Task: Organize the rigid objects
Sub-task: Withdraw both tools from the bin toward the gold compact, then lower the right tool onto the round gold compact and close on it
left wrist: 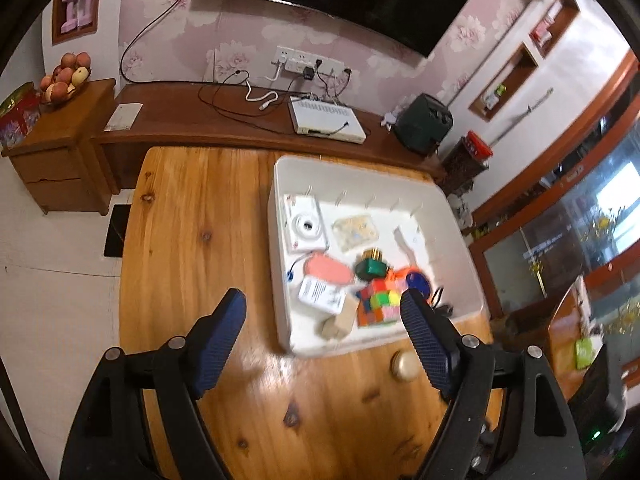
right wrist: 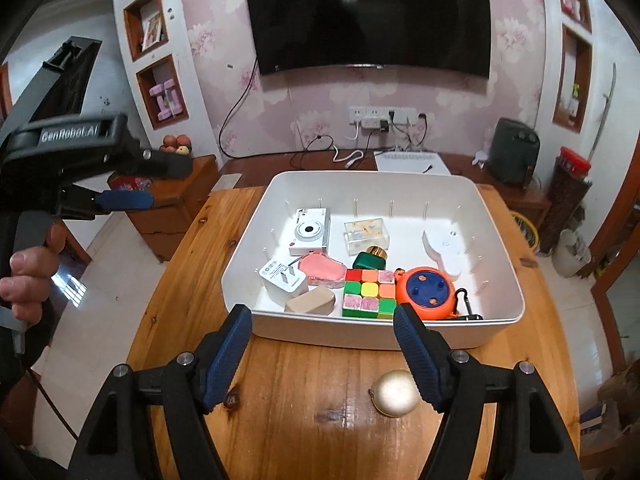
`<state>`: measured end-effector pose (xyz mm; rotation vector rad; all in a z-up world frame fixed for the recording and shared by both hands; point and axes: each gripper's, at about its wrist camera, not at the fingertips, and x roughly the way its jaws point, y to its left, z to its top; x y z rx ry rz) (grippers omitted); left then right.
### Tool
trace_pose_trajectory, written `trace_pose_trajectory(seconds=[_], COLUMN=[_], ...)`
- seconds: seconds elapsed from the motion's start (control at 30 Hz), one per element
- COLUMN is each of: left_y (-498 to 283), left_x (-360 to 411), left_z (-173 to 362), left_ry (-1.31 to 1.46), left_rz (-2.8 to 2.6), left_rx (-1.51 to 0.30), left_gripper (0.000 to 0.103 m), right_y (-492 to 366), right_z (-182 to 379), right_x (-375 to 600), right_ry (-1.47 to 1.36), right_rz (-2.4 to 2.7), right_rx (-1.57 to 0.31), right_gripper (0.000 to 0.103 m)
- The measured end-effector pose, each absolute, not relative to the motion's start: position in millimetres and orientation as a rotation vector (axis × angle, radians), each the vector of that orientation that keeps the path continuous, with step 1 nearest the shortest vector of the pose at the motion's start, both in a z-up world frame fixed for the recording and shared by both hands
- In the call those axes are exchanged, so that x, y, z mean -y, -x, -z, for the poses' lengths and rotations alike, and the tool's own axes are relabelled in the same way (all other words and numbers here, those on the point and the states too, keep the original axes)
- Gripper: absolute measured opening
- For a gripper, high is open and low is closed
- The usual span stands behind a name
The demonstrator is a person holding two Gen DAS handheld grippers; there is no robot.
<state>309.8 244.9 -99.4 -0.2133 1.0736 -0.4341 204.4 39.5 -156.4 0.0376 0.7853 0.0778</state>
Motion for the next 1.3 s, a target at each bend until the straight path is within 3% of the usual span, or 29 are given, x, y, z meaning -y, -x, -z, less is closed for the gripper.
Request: trace_pose_trajectory(seconds=[0.4, 1.3], left_y=[-260.1, -194.0], left_x=[-246.3, -204.7], left_z=[117.1, 71.5], left_ry=[0.171, 0.123], left_rz=[0.403, 0.250], left_rx=[-1.140, -1.032], left_gripper=[0.082, 0.082], right_y=[-182.7, -189.1], right_z=[181.3, 252.9], right_x=[-39.4, 19.5], right_ry=[0.027, -0.024], right_rz=[-0.054, -0.111], right_rx=[-0.840, -0.960], right_gripper=[0.074, 0.074])
